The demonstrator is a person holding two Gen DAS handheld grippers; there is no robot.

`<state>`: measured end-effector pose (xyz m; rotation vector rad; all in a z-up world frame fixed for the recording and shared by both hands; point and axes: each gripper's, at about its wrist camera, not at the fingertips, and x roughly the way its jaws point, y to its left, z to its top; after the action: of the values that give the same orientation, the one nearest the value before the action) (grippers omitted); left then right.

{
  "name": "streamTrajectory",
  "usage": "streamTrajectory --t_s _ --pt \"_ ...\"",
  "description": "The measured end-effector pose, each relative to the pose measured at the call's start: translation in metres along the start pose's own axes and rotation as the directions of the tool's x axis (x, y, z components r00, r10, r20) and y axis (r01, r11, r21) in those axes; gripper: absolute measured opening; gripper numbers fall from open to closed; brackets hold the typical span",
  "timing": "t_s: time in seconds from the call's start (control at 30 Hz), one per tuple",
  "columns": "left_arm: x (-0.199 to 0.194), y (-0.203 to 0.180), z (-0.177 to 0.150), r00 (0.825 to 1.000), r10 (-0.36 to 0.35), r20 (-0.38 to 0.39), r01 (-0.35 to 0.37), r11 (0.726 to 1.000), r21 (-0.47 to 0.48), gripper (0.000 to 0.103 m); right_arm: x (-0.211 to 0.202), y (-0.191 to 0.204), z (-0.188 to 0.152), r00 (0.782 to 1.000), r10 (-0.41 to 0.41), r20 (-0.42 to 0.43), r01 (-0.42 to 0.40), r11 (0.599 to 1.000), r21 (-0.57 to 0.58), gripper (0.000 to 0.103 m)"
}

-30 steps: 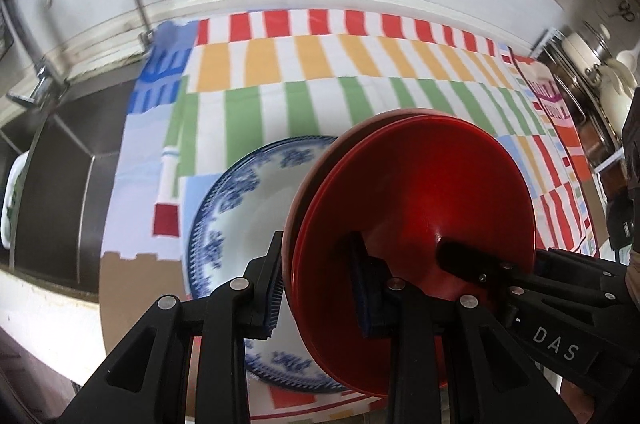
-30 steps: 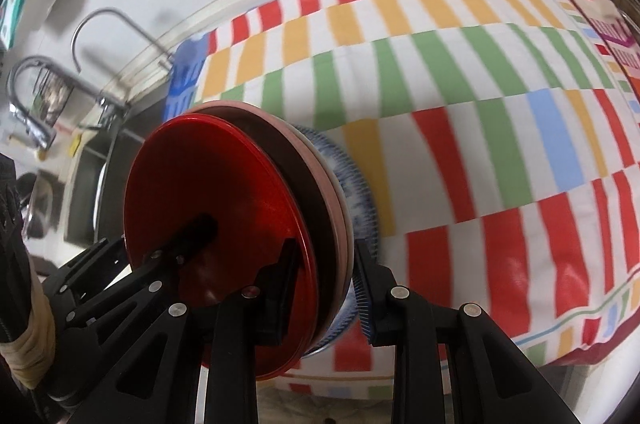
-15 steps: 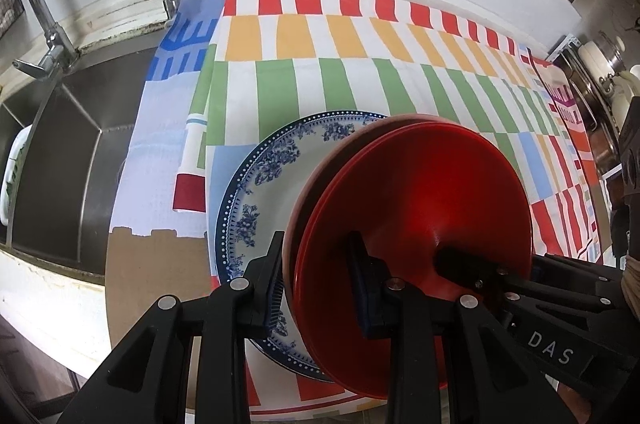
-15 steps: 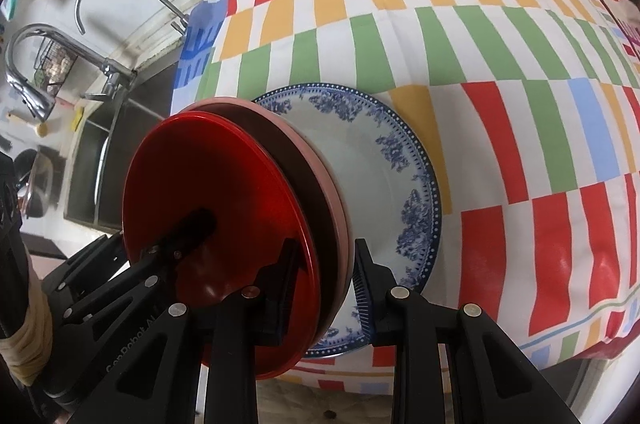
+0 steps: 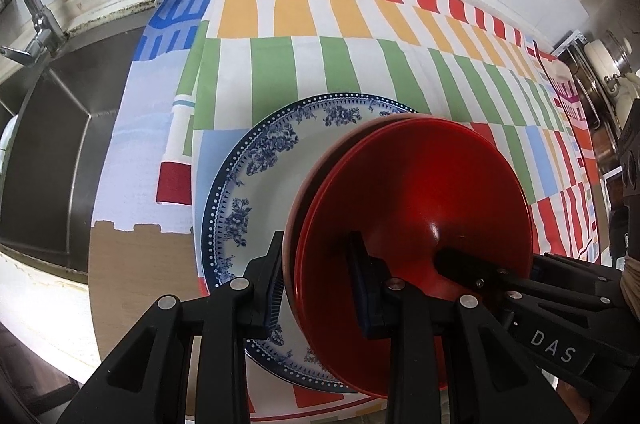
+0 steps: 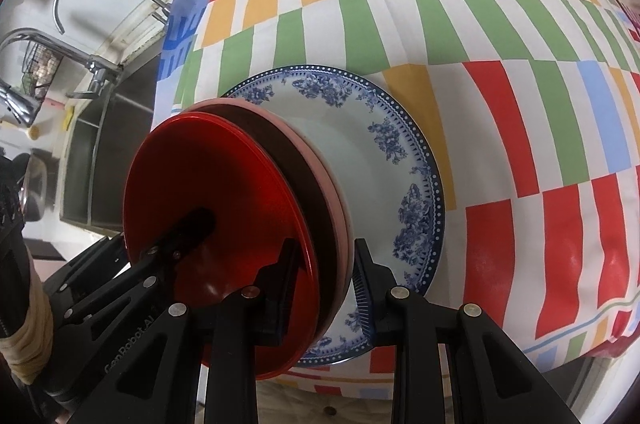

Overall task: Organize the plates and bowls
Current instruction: 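Lift the nested bowls and carry them over the blue-floral plate stack, then lower the nested bowls onto the plates and open both grippers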

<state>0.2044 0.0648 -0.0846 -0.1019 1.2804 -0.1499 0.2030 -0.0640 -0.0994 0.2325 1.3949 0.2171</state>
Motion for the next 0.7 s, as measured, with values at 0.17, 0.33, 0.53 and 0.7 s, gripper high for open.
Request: streamTrajectory --t_s 0.17,0.33,0.53,0.7 --pt "0.002 0.001 0.000 1.000 -0.009 0.002 0.009 1.000 -0.006 0.029 0.000 0.000 0.001 1.000 -0.003 0.010 0.004 1.000 -0.014 0.029" --pt "-0.002 0.000 -0.001 1.000 -0.010 0.024 0.010 1.000 0.004 0.036 -0.001 0.002 -0.001 0.999 -0.008 0.042 0.010 0.999 -0.038 0.030" --pt "-0.027 -0.001 -0.009 0.992 0.018 0.123 -0.023 0.999 0.032 0.047 -0.023 0.003 -0.011 0.988 -0.025 0.150 0.033 0.998 -0.054 0.040" --pt "-0.054 0.002 -0.024 0.964 0.084 0.254 -0.093 0.995 0.024 0.059 -0.047 0.002 -0.024 0.960 -0.070 0.270 0.087 0.995 -0.052 0.049"
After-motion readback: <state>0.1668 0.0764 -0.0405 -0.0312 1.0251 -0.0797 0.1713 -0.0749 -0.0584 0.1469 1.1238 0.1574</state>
